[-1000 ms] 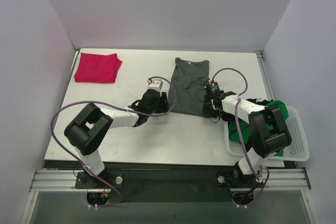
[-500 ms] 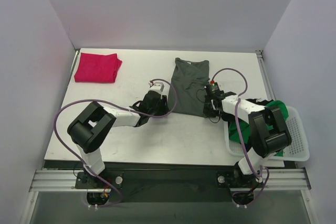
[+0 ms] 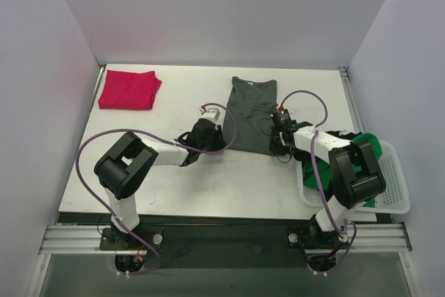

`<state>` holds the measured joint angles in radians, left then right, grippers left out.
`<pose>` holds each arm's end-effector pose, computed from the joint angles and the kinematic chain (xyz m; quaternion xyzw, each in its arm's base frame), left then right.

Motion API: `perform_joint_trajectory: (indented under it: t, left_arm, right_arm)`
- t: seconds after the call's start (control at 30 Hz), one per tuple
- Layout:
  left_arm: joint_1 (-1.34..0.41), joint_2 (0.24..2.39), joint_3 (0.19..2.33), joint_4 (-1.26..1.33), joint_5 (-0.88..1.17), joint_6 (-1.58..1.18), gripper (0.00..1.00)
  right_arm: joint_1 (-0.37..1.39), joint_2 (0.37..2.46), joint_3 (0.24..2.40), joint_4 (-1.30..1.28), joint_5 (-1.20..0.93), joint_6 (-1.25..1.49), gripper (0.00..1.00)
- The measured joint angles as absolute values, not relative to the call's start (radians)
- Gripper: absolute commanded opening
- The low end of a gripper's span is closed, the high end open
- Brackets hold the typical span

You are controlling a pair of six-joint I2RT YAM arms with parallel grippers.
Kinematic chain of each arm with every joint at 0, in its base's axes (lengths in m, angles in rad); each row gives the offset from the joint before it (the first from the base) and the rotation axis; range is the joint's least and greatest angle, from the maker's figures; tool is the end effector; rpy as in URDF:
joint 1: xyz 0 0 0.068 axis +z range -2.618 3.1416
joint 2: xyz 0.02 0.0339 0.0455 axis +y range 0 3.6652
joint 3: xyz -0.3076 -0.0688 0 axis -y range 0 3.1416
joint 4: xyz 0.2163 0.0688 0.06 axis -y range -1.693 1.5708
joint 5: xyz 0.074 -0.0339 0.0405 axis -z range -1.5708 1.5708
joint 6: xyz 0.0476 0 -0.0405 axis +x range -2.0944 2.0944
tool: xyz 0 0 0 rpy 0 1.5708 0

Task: Fold and stack the t-shirts
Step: Grab one side of the 2/3 rectangular tshirt with both arms

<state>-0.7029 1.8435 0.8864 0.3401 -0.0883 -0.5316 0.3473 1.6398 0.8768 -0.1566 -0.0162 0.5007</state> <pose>0.2892 -0.2395 0.1972 0.0557 0.8860 -0.2334 0.3967 0.2938 0.1072 0.2175 0.0700 0.9448 0.1386 0.2884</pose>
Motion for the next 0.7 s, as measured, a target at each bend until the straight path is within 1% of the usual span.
perform_joint_trajectory:
  t: [0.03,0.13,0.2,0.23,0.47,0.7]
  left_arm:
    - [-0.703,1.844,0.887,0.338,-0.087,-0.535,0.3]
    - [-0.704,1.847,0.887,0.333,-0.079,-0.542,0.19]
    - [-0.704,1.85,0.887,0.335,-0.072,-0.547,0.04]
    - [-0.705,1.852,0.887,0.337,-0.067,-0.549,0.0]
    - [-0.705,1.828,0.847,0.358,-0.057,-0.561,0.0]
    - [-0.741,1.677,0.743,0.292,-0.044,-0.565,0.0]
  right_arm:
    - [0.347,1.64,0.877,-0.156,-0.016,0.501,0.01]
    - [0.347,1.64,0.877,-0.156,-0.016,0.501,0.0]
    - [0.347,1.64,0.877,-0.155,-0.017,0.501,0.0]
    - [0.347,1.64,0.877,-0.155,-0.017,0.501,0.0]
    - [0.35,1.602,0.847,-0.162,-0.015,0.501,0.0]
    - [0.432,1.394,0.773,-0.239,0.032,0.525,0.0]
